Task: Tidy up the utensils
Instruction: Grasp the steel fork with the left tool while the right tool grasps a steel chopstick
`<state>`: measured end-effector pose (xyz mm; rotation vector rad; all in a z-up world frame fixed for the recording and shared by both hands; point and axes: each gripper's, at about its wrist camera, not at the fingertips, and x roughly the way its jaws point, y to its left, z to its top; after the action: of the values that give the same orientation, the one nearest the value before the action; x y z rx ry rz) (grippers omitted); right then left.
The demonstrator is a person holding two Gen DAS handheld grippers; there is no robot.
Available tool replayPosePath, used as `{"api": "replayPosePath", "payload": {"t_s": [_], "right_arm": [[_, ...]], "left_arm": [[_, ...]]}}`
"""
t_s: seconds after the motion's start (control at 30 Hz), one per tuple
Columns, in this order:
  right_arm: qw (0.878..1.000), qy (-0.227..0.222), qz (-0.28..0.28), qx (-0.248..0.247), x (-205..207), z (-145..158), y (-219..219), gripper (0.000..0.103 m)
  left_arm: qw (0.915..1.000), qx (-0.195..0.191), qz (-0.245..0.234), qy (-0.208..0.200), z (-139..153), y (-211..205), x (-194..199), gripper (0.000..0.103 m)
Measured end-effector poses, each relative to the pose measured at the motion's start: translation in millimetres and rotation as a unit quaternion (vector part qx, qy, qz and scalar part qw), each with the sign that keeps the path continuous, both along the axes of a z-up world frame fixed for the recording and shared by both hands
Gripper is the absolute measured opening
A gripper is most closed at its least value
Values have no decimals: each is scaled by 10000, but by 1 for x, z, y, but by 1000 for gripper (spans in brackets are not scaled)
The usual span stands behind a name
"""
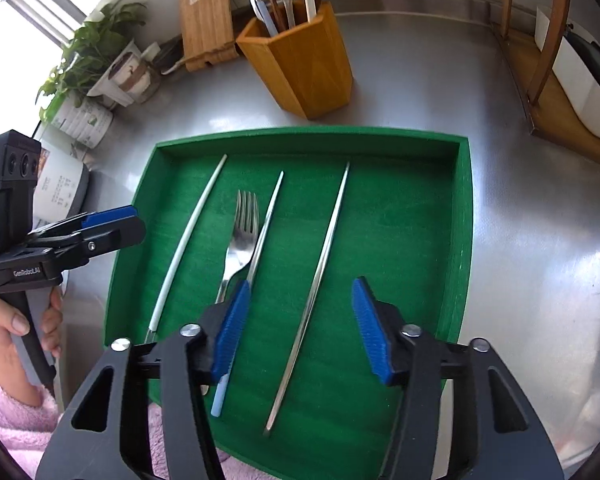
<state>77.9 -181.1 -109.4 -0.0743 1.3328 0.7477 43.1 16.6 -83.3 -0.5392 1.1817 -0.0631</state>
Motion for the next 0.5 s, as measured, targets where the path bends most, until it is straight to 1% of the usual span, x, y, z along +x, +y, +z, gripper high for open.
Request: {"api": "replayPosePath", "payload": {"t_s": [0.03,0.1,0.13,0.17,0.23,0.27,0.3,0.4,0.5], "right_arm": [[10000,81,-36,-38,1,-4,1,31],[9997,194,-97,-107,1,-11,4,26],[9995,242,-127,-137,2,-13,6,24],[9993,293,-152,-159,3,-16,7,20],[9988,400,-210,-186,4,-20,8,18],[9986,422,-227,-217,4,-22,9,15],[9986,429,-220,-224,5,-22,10,15],[9986,409,-178,-296,4,-23,13,15],[9981,329,-180,-480,5,-26,16,15]], "left_arm": [[9999,-103,-98,63,-4,-3,1,43],[9989,-302,-304,181,-13,-12,3,39],[9983,-377,-381,245,-17,-16,4,33],[9976,-411,-471,304,-22,-21,6,29],[9966,-392,-619,366,-27,-32,10,16],[9964,-349,-670,388,-29,-36,11,13],[9962,-319,-706,398,-30,-39,13,10],[9953,-189,-842,438,-32,-49,18,10],[9945,0,-922,497,-34,-59,25,10]]}}
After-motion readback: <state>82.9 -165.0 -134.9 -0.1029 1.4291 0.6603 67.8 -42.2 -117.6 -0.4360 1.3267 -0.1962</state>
